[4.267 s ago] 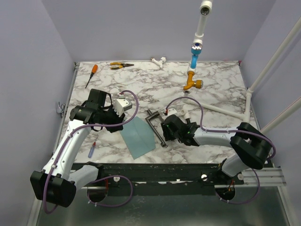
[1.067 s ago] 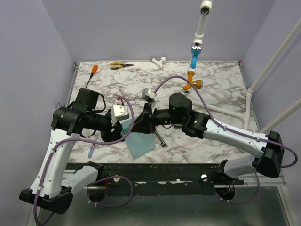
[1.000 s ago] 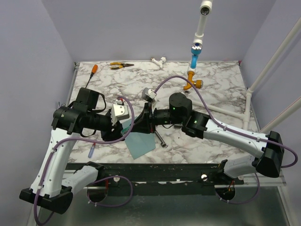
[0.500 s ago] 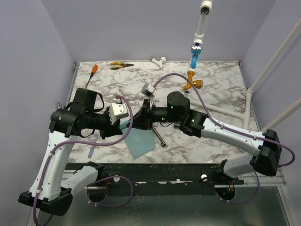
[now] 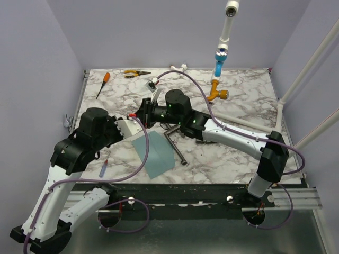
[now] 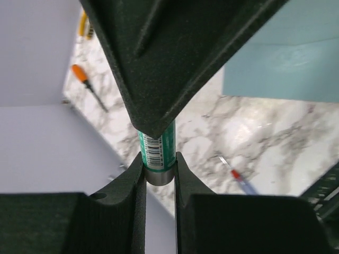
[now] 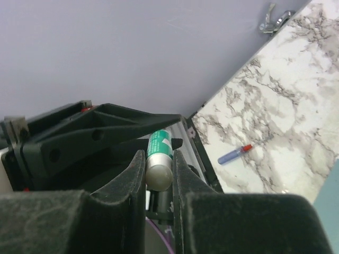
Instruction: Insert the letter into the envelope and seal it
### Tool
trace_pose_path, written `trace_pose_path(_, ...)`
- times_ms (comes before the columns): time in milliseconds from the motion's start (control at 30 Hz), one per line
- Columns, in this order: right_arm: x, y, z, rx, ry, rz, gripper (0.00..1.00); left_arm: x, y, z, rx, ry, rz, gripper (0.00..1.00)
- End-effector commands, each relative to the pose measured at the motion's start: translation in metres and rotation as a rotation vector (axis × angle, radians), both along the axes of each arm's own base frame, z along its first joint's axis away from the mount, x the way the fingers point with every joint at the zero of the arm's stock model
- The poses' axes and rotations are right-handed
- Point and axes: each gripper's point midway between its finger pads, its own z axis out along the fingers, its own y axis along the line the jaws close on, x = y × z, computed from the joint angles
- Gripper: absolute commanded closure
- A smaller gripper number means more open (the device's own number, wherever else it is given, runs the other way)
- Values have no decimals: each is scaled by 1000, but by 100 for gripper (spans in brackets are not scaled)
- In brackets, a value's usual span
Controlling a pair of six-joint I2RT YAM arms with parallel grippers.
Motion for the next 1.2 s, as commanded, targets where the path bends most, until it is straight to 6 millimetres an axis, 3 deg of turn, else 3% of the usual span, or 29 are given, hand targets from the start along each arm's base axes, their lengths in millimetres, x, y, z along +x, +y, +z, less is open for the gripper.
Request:
trace_pose_path(0,-3,16,15,97,74,8,100,30,16,35,181,-286,28,100)
trace_pose_path(100,-4,18,15,116,87,20,100,36,21,39,241,-389,49,100)
trace_pose_path(200,-5,17,12,107,88,24,99,37,18,27,276,-409,41,100)
trace_pose_path(233,-4,16,11,104,82,20,99,34,16,21,271,-397,27,82)
trace_pose_path(300,-2,8,12,103,67,15,99,26,11,15,221,-371,-5,35)
trace_pose_path(333,0,4,14,106,49,11,99,18,8,14,169,-362,-22,23)
trace_pose_path(367,2,-1,16,106,15,15,100,10,4,15,124,-346,-54,17)
trace_pose_path(433,0,-10,22,86,-108,32,99,-16,-8,12,34,-269,-149,12)
trace_pose_path(500,-11,-18,22,60,-249,101,99,-37,-17,9,-46,-181,-201,10)
trace_pose_path(600,-38,-36,19,51,-429,241,99,-53,-25,11,-121,-90,-218,8)
trace_pose_path(767,-63,-66,20,76,-699,327,99,-91,-53,21,-295,94,-331,11)
trace_pose_path(900,-68,-73,26,73,-837,320,99,-105,-71,32,-392,183,-389,27)
trace_pose_path(1067,-73,-76,35,87,-899,307,99,-107,-85,39,-450,254,-399,29)
trace_pose_path(1167,-76,-77,38,97,-911,309,99,-104,-88,42,-456,264,-402,41)
